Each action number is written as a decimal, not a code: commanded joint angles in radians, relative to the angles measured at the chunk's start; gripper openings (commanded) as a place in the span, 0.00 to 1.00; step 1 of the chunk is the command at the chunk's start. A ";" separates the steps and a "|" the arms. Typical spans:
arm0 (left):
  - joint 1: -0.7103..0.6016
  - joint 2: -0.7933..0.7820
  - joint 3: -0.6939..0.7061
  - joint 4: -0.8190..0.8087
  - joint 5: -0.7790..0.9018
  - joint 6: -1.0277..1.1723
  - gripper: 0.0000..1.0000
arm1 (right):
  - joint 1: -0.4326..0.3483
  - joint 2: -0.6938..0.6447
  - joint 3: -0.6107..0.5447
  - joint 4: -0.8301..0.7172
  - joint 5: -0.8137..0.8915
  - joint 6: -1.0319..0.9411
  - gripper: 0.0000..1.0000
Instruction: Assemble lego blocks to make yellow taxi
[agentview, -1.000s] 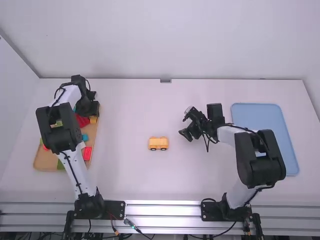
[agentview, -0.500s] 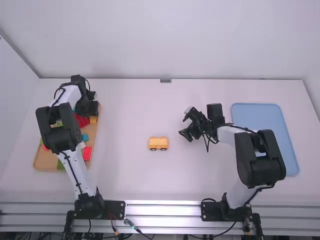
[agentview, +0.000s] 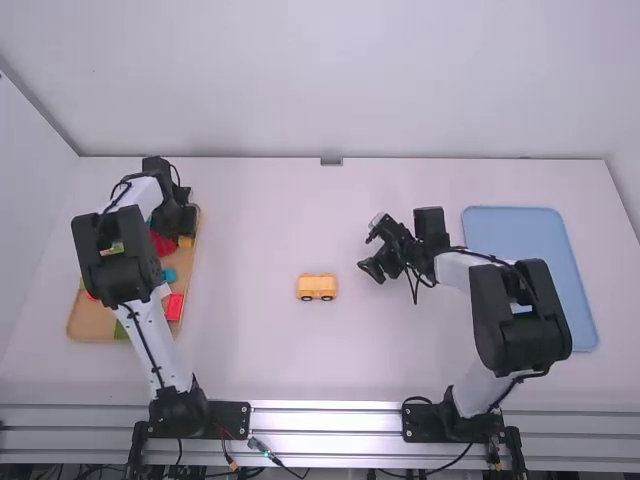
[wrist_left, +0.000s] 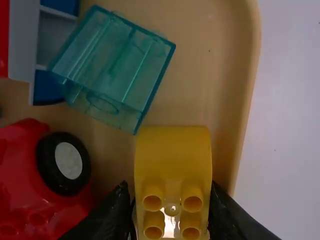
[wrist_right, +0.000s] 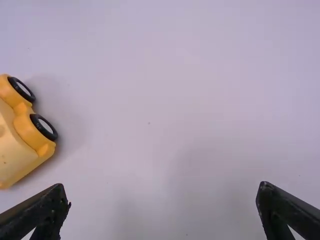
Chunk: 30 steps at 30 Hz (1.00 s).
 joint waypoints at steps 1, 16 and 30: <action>0.006 0.003 -0.029 0.004 0.002 -0.003 0.38 | 0.002 -0.026 -0.005 -0.005 -0.006 0.002 0.99; 0.006 -0.010 0.021 -0.027 -0.006 -0.010 0.02 | 0.002 -0.026 -0.005 -0.004 -0.006 0.002 0.99; -0.163 -0.134 0.022 -0.105 0.012 0.082 0.02 | 0.002 -0.026 -0.005 0.000 -0.006 0.003 0.99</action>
